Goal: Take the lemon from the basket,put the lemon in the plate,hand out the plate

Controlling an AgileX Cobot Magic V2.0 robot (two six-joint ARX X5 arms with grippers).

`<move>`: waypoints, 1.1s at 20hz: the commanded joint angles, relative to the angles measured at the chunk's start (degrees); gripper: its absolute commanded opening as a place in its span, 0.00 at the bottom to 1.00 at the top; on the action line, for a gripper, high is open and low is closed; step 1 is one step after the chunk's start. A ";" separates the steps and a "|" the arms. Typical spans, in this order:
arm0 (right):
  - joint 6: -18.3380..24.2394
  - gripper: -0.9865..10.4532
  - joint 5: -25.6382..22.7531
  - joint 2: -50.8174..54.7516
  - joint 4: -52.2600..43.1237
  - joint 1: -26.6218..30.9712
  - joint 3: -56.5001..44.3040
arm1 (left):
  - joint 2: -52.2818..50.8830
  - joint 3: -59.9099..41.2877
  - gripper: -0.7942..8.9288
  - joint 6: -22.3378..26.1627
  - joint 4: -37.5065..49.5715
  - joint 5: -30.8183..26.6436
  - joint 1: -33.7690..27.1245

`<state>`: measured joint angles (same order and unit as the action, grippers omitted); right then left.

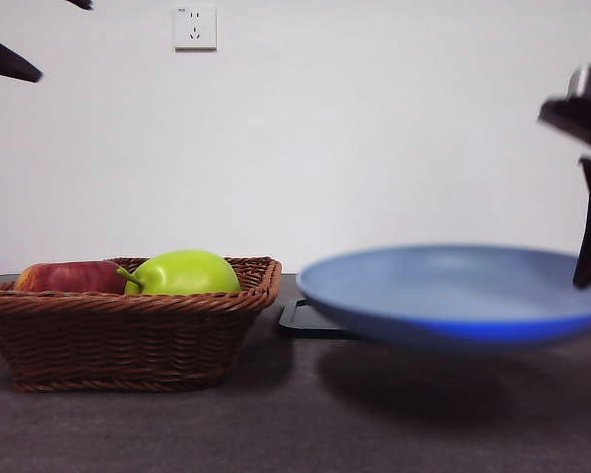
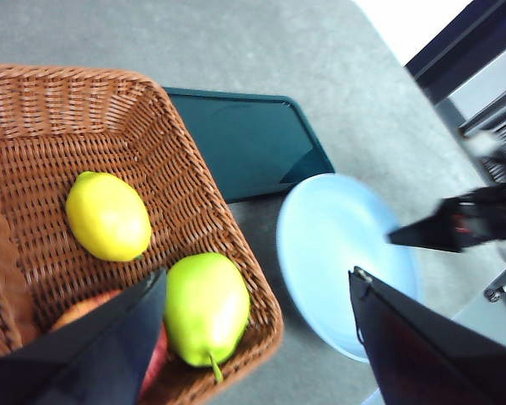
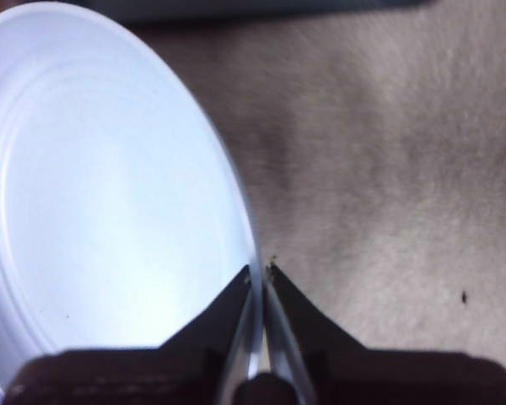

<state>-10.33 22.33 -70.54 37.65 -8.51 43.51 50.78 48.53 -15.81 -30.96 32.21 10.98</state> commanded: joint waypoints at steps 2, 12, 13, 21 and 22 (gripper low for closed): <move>0.74 0.09 0.17 5.22 0.85 -0.09 0.81 | 9.05 5.90 0.47 1.33 -1.44 -5.75 3.91; 1.09 0.09 0.04 10.23 1.68 -0.09 0.81 | 42.14 25.33 0.47 4.61 -8.24 -25.11 11.72; 1.44 0.09 0.04 10.23 1.70 -0.09 0.81 | 44.19 25.86 0.47 3.72 -8.00 -25.51 11.85; 1.42 0.09 -0.17 10.23 1.31 -0.09 0.81 | 55.19 25.90 0.47 1.90 -2.29 -27.28 12.26; 1.40 0.09 -0.17 10.23 1.31 -0.09 0.81 | 56.00 25.88 0.47 1.99 -2.34 -27.28 12.35</move>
<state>-9.19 21.93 -59.88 39.75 -8.51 43.51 105.56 73.58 -13.58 -33.78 4.91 22.85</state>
